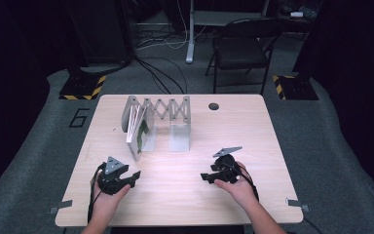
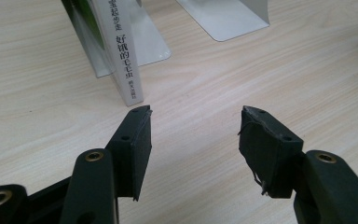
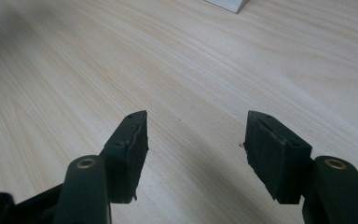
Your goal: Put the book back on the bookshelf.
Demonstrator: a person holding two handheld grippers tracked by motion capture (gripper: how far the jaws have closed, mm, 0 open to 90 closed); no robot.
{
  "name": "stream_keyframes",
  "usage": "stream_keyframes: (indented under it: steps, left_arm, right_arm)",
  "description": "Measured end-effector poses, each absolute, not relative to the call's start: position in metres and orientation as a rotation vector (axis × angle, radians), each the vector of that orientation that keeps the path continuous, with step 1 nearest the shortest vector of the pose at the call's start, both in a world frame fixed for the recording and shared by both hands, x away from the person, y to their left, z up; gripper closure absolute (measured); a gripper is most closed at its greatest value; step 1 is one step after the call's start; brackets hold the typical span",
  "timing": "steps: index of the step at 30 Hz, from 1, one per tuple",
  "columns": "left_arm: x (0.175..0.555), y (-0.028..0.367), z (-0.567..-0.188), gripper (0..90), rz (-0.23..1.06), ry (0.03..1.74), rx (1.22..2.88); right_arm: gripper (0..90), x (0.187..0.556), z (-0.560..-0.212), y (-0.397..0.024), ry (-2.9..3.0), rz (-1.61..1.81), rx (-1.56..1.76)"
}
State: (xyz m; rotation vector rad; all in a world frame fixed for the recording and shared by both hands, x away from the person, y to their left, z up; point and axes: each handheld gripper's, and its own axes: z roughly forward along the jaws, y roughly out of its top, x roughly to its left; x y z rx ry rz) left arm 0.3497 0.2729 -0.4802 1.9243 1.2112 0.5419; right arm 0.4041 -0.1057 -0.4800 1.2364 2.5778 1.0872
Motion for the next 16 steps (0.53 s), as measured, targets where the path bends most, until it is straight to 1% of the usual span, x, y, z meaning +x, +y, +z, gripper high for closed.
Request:
stream_keyframes:
  steps: [10, 16]
  left_arm:
    - [0.354, 0.275, -0.492, 44.0, 0.506, 1.210, 1.971]
    - [0.356, 0.279, -0.493, 44.1, 0.532, 1.238, 1.933]
  right_arm:
    - [39.2, 0.408, -0.485, -0.108, 2.569, 1.067, 1.239]
    - [39.1, 0.408, -0.486, -0.108, 2.561, 1.072, 1.236]
